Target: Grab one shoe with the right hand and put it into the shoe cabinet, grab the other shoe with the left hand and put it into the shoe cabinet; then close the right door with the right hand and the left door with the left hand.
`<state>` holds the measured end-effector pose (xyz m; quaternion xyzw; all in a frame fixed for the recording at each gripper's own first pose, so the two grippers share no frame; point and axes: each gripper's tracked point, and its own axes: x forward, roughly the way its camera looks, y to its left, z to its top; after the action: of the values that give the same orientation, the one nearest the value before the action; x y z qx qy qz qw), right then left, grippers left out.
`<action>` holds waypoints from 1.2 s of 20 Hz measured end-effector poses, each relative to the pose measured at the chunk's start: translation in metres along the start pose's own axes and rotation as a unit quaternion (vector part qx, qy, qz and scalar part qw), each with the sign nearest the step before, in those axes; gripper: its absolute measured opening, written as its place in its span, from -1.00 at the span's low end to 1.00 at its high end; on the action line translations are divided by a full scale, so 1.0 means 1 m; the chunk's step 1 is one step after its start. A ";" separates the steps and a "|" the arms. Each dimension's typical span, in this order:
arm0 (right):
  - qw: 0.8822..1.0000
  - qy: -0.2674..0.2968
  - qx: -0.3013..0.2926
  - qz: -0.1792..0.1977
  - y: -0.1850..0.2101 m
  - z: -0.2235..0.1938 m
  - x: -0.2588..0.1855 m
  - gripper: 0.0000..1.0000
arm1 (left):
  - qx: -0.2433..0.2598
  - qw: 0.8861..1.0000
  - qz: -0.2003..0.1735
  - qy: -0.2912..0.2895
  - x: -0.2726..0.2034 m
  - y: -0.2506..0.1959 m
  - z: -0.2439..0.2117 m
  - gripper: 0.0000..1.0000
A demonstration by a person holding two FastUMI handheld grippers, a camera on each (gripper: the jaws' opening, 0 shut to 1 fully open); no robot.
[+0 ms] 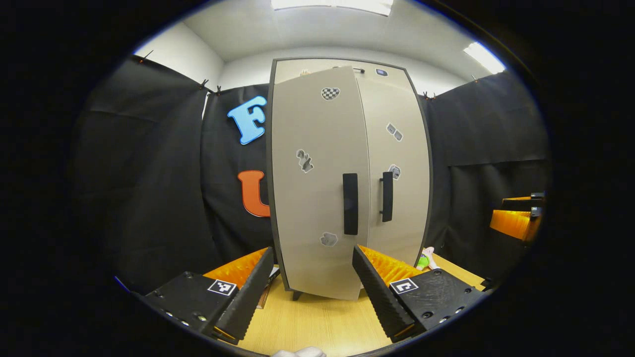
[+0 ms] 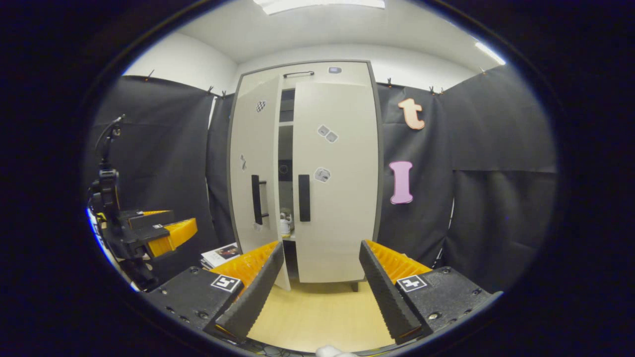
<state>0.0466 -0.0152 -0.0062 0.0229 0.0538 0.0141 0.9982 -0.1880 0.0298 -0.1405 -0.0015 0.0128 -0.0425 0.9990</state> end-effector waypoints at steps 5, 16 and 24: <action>1.000 -0.004 0.000 -0.018 -0.003 -0.007 -0.026 0.97 | 0.007 1.000 0.010 0.018 -0.050 0.004 -0.018 0.92; 1.000 0.003 0.012 0.007 -0.017 -0.018 -0.044 0.99 | 0.007 0.999 0.034 0.010 -0.075 -0.022 -0.009 0.93; 1.000 0.000 0.019 -0.002 -0.027 -0.016 -0.049 0.99 | 0.009 1.000 0.029 0.008 -0.074 -0.027 -0.001 1.00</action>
<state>-0.0031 -0.0427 -0.0185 0.0420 0.0536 0.0112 0.9976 -0.2636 0.0095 -0.1393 0.0077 0.0208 -0.0134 0.9997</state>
